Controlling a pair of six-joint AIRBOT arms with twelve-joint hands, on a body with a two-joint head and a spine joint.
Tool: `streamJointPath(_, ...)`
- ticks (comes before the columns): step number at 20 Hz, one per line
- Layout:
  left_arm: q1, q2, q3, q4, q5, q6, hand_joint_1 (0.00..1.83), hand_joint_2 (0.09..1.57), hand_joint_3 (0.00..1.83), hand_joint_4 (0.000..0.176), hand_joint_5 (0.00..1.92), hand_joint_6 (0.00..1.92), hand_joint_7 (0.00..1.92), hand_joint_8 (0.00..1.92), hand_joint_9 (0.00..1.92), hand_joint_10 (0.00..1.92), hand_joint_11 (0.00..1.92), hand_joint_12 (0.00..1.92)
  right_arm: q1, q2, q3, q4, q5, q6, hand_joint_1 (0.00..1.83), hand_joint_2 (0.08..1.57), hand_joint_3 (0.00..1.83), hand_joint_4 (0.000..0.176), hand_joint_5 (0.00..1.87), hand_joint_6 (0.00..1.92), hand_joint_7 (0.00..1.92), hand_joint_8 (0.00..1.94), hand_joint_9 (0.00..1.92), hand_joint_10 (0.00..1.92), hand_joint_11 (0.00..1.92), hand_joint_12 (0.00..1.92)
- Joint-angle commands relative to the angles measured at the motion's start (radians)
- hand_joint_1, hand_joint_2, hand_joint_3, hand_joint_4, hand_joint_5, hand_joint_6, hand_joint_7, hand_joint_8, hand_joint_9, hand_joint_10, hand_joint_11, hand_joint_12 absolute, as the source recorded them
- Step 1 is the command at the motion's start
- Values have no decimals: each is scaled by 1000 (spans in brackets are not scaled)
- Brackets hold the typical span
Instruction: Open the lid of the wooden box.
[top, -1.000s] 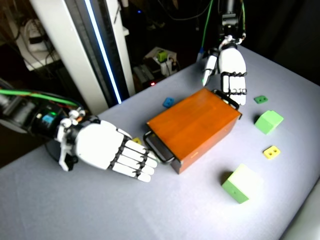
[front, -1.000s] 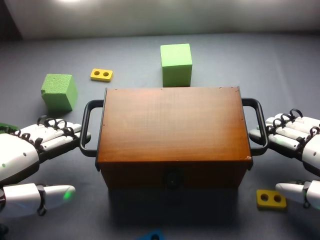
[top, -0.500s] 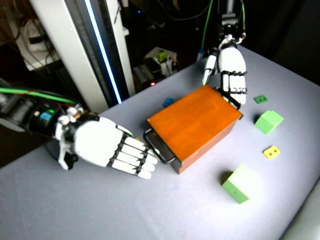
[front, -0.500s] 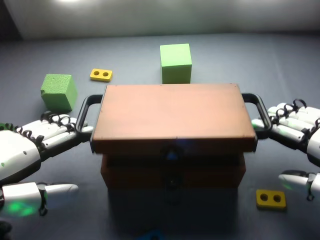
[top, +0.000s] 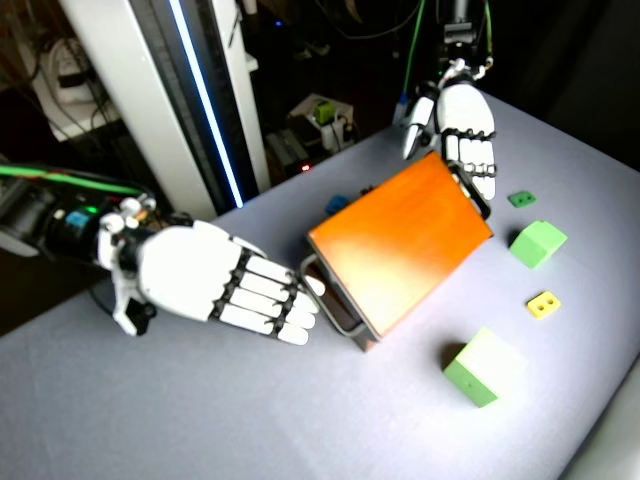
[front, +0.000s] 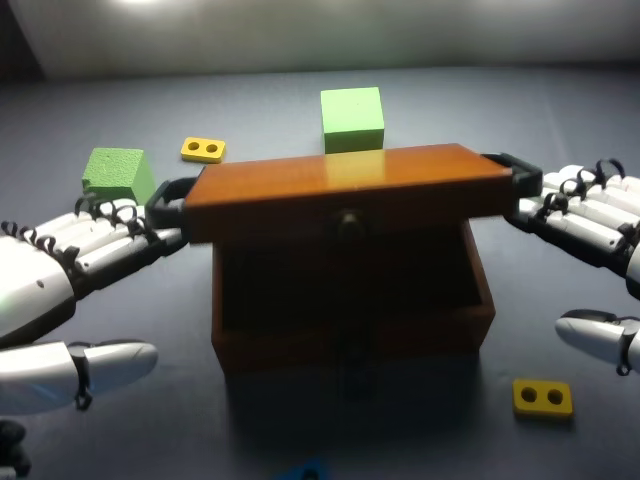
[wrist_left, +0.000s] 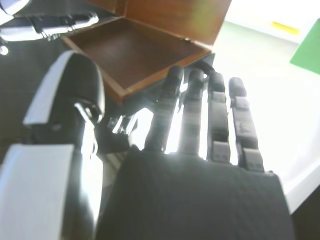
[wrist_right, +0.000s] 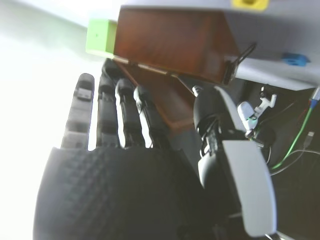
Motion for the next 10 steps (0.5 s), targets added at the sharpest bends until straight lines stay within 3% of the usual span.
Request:
streamJointPath(1,-15,12,5,-28,-149,4,147,1344,0,0,25,4,0,0,0,0,0,0,13,7,1,-3,140,7,254,1410,0,0,0,0,0,0,0,0,0,0)
streamJointPath(10,-84,9,26,-43,-164,43,192,1335,0,0,91,20,11,3,0,0,0,0,62,-2,31,12,151,0,285,1425,5,0,0,0,0,0,0,0,0,0)
